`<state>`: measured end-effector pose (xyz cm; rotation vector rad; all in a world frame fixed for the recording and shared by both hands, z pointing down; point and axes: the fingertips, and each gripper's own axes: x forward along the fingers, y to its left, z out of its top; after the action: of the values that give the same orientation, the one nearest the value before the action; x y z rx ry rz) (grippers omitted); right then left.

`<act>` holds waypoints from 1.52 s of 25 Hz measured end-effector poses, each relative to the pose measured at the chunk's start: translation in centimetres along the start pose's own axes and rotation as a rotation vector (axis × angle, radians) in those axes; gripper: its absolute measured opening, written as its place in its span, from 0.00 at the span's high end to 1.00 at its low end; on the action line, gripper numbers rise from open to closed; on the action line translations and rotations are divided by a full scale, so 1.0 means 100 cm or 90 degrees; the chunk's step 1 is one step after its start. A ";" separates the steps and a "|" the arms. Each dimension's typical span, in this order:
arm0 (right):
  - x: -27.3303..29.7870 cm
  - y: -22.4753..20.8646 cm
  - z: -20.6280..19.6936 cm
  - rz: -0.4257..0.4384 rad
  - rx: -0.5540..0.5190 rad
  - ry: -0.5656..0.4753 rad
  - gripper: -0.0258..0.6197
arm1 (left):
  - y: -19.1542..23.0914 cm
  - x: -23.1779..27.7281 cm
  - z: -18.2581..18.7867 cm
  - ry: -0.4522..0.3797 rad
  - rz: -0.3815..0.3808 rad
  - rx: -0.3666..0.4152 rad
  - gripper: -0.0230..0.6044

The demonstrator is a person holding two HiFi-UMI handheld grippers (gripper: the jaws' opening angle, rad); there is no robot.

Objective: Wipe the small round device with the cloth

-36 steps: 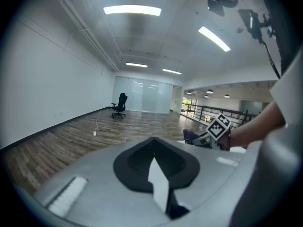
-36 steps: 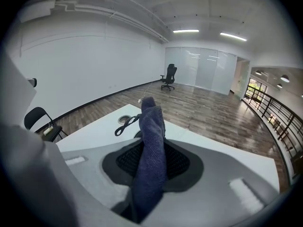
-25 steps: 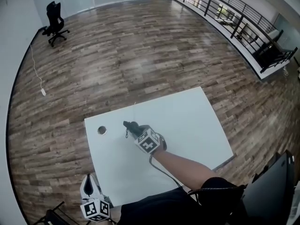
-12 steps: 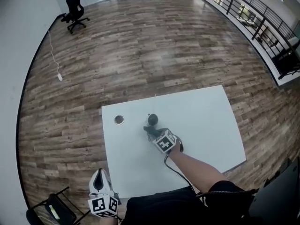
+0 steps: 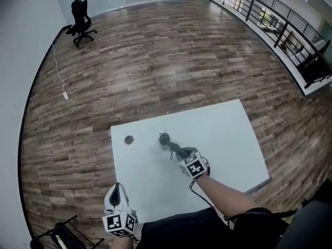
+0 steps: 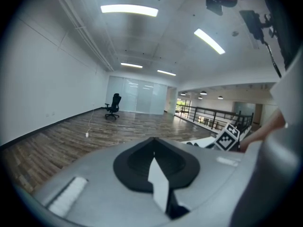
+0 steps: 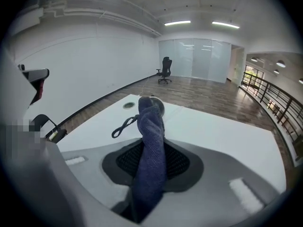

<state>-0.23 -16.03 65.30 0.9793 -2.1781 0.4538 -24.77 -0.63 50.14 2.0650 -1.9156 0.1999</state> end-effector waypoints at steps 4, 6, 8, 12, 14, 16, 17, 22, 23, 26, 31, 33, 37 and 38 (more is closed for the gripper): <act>-0.032 -0.004 -0.003 -0.011 0.022 -0.033 0.80 | -0.026 0.016 0.004 -0.008 -0.038 0.006 0.95; -0.047 -0.007 -0.003 -0.018 0.025 -0.053 0.80 | -0.040 0.021 0.008 -0.017 -0.056 0.012 0.95; -0.062 -0.011 -0.003 -0.027 0.022 -0.073 0.80 | -0.053 0.027 0.012 -0.023 -0.073 0.020 0.95; -0.089 -0.023 -0.004 -0.042 0.012 -0.099 0.80 | -0.081 0.037 0.014 -0.025 -0.101 0.032 0.95; -0.103 -0.027 -0.003 -0.046 0.012 -0.116 0.80 | -0.091 0.040 0.015 -0.032 -0.110 0.035 0.95; -0.117 -0.031 -0.002 -0.052 0.009 -0.132 0.80 | -0.100 0.042 0.016 -0.038 -0.117 0.037 0.95; -0.125 -0.033 -0.003 -0.057 0.005 -0.138 0.80 | -0.105 0.045 0.016 -0.039 -0.121 0.039 0.95; -0.165 -0.043 -0.011 -0.064 -0.006 -0.159 0.80 | -0.137 0.053 0.021 -0.050 -0.150 0.052 0.95; -0.172 -0.042 -0.013 -0.062 -0.010 -0.163 0.80 | -0.141 0.055 0.022 -0.053 -0.152 0.058 0.95; -0.192 -0.043 -0.019 -0.066 -0.022 -0.176 0.80 | -0.154 0.058 0.029 -0.057 -0.161 0.071 0.95; -0.199 -0.052 -0.035 -0.089 -0.016 -0.182 0.80 | -0.158 0.058 0.022 -0.058 -0.164 0.083 0.95; -0.195 -0.055 -0.042 -0.095 -0.006 -0.176 0.80 | -0.158 0.060 0.019 -0.051 -0.160 0.084 0.95; -0.183 -0.053 -0.056 -0.084 0.030 -0.159 0.80 | -0.160 0.061 0.023 -0.054 -0.159 0.091 0.95; -0.180 -0.053 -0.059 -0.082 0.037 -0.156 0.80 | -0.161 0.061 0.022 -0.059 -0.161 0.094 0.95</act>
<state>14.99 -6.97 56.63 1.2550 -2.3095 0.3537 -8.53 -6.25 47.77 2.4300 -1.7134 0.1949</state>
